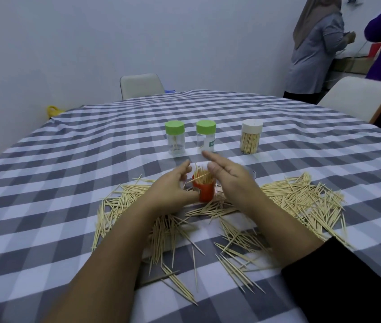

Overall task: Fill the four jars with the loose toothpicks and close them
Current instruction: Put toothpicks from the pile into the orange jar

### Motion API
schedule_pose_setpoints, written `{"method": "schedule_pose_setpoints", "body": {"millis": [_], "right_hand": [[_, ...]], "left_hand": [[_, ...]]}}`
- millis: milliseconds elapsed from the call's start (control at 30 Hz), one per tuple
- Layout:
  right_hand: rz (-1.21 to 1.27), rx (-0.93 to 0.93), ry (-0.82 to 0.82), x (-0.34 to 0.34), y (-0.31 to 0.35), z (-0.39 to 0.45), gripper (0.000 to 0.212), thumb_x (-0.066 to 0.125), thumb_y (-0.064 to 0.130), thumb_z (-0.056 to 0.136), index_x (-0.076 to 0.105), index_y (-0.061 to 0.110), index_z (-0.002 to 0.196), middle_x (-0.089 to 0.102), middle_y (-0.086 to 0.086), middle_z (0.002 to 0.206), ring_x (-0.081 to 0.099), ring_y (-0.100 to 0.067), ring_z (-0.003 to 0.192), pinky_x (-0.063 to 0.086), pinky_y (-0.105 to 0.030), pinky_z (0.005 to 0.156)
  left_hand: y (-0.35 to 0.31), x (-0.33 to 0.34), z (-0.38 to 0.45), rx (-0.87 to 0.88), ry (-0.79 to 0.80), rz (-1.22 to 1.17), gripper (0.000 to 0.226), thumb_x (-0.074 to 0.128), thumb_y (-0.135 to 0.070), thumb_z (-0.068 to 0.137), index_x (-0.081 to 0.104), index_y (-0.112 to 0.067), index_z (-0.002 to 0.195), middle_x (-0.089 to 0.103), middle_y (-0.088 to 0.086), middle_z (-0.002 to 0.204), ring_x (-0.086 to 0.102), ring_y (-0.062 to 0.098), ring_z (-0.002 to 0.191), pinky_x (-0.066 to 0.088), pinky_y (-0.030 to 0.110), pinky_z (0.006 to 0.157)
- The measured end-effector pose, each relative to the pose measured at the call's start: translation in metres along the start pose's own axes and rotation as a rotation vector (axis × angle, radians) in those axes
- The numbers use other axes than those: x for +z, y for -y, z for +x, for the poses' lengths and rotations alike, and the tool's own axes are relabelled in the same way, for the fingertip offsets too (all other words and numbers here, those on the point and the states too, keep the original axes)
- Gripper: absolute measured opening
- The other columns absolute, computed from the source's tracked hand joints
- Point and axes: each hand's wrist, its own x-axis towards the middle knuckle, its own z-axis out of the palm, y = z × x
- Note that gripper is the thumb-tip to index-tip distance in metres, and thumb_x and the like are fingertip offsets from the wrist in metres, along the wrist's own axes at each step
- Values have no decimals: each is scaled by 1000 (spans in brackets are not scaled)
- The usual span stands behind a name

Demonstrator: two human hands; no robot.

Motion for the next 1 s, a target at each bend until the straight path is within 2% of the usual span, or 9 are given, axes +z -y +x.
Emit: {"method": "schedule_pose_setpoints", "body": {"millis": [67,133,200,267,333,467,567,700,1000], "right_hand": [[4,28,-60,-9,4,0,37,40,23,101,47,26,137,47,11,136,39,0,121,33,-13,94],[-53,84,-112,-18,7,3,36,40,17,101,50,22,135,53,6,135,47,-6,120,39,-22,98],[-204,155,-94,-25,8,4,36,39,12,99,54,18,131,60,0,125,56,-12,106,46,-27,87],[-402,217,-15,-29,9,4,35,40,9,98,58,18,127,63,-2,117,58,-16,97,48,-28,78],[-565,268,99,-27,8,4,37,41,8,97,58,18,128,60,-2,125,57,-19,106,47,-28,84],[-786,362,303,-20,6,3,54,46,15,95,32,25,146,35,-10,148,41,-25,127,40,-32,99],[-748,370,376,-22,4,-3,72,52,20,87,18,25,150,23,-11,153,29,-28,137,34,-41,107],[-794,390,478,-23,8,-6,79,59,26,83,17,21,149,35,-8,147,37,-25,130,41,-41,101],[-1010,307,483,-18,11,-5,44,58,31,91,53,14,131,55,-8,124,54,-25,108,48,-33,88]], "left_hand": [[3,-9,-2,-51,13,11,83,66,-21,83,18,-25,151,34,-2,152,41,11,131,41,31,102],[5,-17,-4,-99,-6,49,69,60,-20,87,29,-29,148,38,1,149,50,10,114,46,21,83],[5,-22,-7,-135,-61,140,54,58,-23,91,42,-29,142,47,2,141,55,11,102,45,18,74],[1,-23,-9,-160,-104,265,43,56,-26,92,51,-28,135,56,4,132,58,16,105,46,27,88],[-3,-20,-10,-173,-98,352,41,54,-26,93,53,-27,134,58,3,131,56,19,113,42,37,102],[-6,-15,-11,-195,20,493,59,51,-28,91,32,-26,147,39,2,150,37,22,135,22,41,116],[-7,-12,-12,-226,102,515,70,51,-33,89,19,-24,151,28,4,155,27,26,140,20,39,114],[-11,-5,-13,-243,124,547,69,51,-38,90,22,-20,150,37,7,149,37,26,134,30,36,108],[-12,-2,-9,-156,5,705,34,54,-33,92,61,-20,124,63,5,118,57,23,106,46,37,93]]}}
